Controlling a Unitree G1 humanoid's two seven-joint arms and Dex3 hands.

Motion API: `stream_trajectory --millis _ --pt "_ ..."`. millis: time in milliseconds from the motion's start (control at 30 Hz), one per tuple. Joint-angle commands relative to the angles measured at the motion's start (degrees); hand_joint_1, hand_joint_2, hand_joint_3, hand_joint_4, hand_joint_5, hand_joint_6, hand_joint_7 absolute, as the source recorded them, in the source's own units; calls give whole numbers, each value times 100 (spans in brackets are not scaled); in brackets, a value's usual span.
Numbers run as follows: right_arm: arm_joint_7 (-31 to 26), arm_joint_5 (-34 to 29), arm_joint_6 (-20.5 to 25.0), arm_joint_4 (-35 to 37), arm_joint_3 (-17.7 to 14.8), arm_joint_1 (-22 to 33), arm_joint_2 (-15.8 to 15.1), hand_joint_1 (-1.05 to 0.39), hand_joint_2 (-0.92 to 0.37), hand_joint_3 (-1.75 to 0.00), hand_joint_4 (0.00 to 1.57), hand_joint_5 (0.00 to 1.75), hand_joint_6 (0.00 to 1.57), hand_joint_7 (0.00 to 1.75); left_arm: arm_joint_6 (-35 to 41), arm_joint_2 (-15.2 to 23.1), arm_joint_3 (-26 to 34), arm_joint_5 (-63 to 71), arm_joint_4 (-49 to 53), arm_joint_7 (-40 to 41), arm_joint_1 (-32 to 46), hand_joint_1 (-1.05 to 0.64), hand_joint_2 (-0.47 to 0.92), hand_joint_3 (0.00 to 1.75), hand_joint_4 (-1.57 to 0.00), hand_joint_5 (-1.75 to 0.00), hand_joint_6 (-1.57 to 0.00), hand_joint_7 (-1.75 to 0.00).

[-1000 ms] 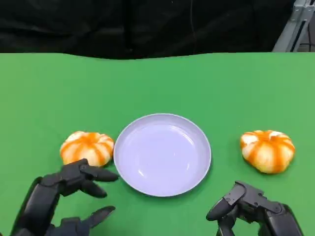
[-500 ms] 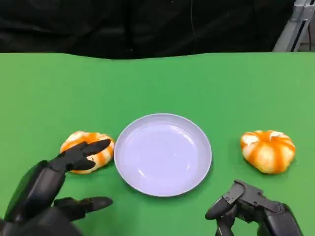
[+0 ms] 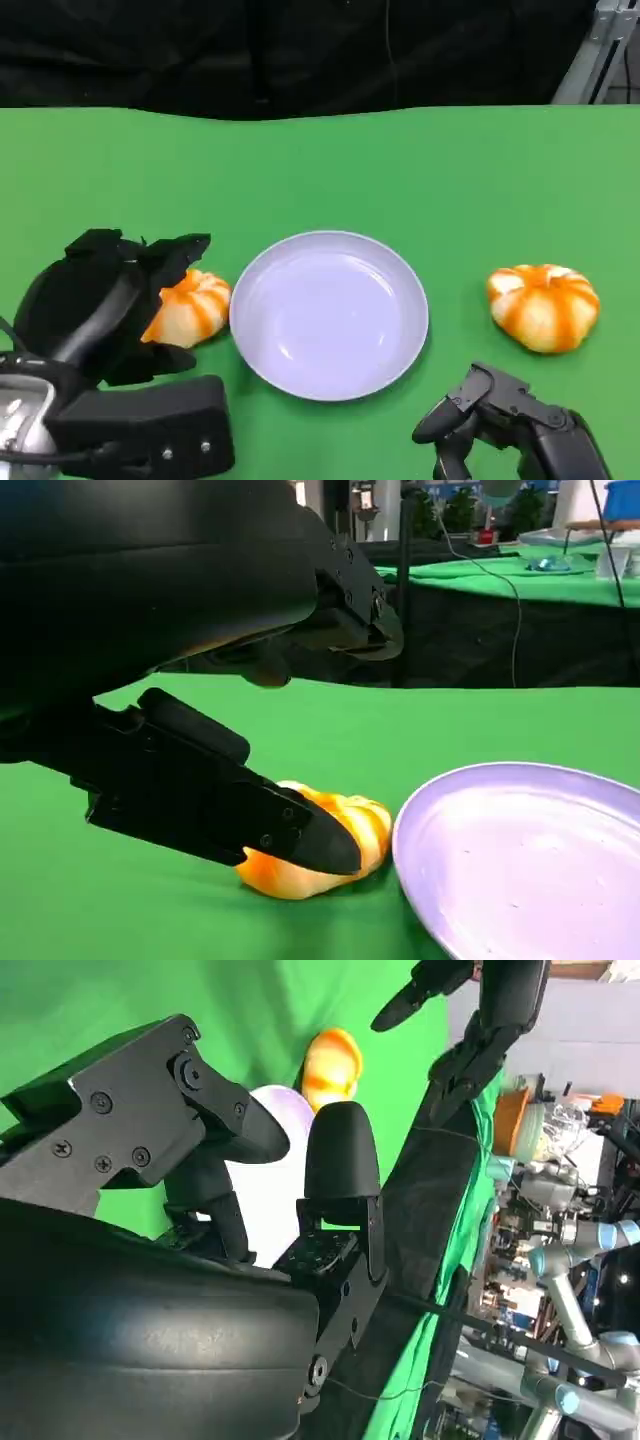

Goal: Grasp the bread from the table and place it into the plate.

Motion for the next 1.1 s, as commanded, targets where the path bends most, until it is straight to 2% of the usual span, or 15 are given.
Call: stream_trajectory --millis 33,133,267,400,500,800,933,967,1033,1100 --pt "-73 -54 -23 -4 -32 21 -35 -8 -51 -113 66 165 68 134 220 66 -254 432 207 102 -238 -62 91 0 -5 -80 -29 0" --pt "-80 -60 -23 -3 -29 21 -35 -7 -50 -113 66 164 68 133 264 69 -285 454 210 114 -250 -62 91 0 -5 -81 -29 0" --pt "-78 -23 16 -40 -17 47 -22 -9 -50 -113 66 163 69 133 853 -5 -815 1108 963 -437 -951 -65 91 0 -5 -79 -26 0" --pt "-59 23 30 -50 1 58 -19 -8 -50 -113 66 163 69 132 1100 11 -1106 1290 1407 -573 -1283 -65 90 0 -7 -73 -27 0" --pt "-80 -18 -9 -44 10 74 -25 -7 -50 -114 67 164 69 132 1174 -34 -1342 1328 1931 -556 -1581 -65 89 1 -14 -60 -28 0" --pt "-74 -13 26 -53 -12 83 -40 -9 -50 -113 66 163 69 132 1255 -217 -1788 1058 3280 -618 -2213 -63 88 0 -17 -57 -31 -1" --pt "-89 -9 11 -57 -2 89 -22 -7 -49 -114 67 163 69 131 1272 -346 -1905 800 3927 -558 -2372 -58 89 0 -23 -46 -36 -1" --pt "-86 0 22 -66 -2 94 -21 -7 -49 -115 67 163 69 131 1260 -366 -1934 735 4080 -536 -2408 -56 90 0 -27 -37 -39 -1" --pt "-75 14 52 -88 -2 106 -22 -7 -49 -115 67 163 69 131 1147 -376 -1960 587 4302 -413 -2438 -53 91 0 -33 -31 -42 -1" --pt "-73 15 75 -101 0 119 -22 -8 -50 -114 66 162 69 131 817 -321 -1939 365 4473 -135 -2425 -37 92 5 -52 -35 -63 -10"
